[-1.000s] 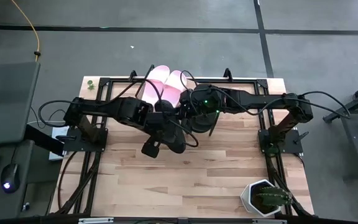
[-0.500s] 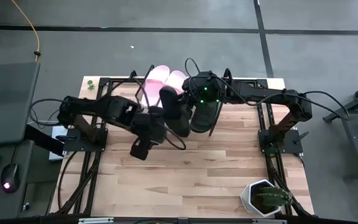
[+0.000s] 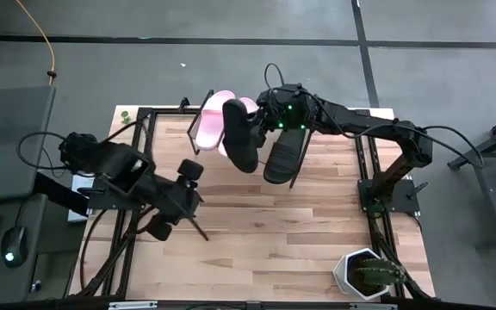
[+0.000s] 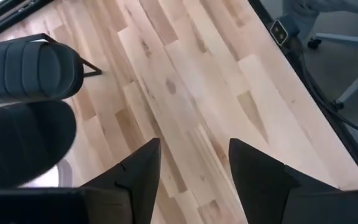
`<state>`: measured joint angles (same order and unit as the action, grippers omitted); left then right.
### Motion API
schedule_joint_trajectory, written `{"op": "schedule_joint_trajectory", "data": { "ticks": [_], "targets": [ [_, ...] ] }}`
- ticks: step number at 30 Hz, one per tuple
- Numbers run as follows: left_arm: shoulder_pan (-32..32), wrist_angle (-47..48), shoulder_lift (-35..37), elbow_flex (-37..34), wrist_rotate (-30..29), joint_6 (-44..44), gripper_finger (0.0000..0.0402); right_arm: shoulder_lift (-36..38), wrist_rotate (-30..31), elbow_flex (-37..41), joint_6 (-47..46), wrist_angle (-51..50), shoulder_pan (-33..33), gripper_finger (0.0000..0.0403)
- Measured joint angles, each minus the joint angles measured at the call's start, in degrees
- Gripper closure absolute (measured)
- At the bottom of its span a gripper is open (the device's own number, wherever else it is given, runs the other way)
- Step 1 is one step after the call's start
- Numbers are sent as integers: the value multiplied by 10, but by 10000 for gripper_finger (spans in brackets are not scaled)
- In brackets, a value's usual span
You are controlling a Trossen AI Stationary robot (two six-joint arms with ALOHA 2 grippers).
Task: Pick and place slides into the shelf
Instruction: Put the black slide on the shelf
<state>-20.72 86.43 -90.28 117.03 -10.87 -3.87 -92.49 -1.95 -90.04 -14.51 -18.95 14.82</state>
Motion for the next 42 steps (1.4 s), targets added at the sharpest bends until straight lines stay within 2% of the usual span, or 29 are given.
{"op": "schedule_joint_trajectory", "data": {
  "ticks": [11,18,31,42],
  "targets": [
    [-27,26,25,-1,-31,33,236,17,2,0,-33,3,25,369],
    [-25,37,30,-1,-39,36,236,20,98,0,-62,-60,9,369],
    [-25,36,32,-1,-43,29,236,20,234,0,-124,-65,-38,370],
    [-26,36,33,-1,-43,27,236,10,277,0,-187,-131,-41,370]
  ]
}}
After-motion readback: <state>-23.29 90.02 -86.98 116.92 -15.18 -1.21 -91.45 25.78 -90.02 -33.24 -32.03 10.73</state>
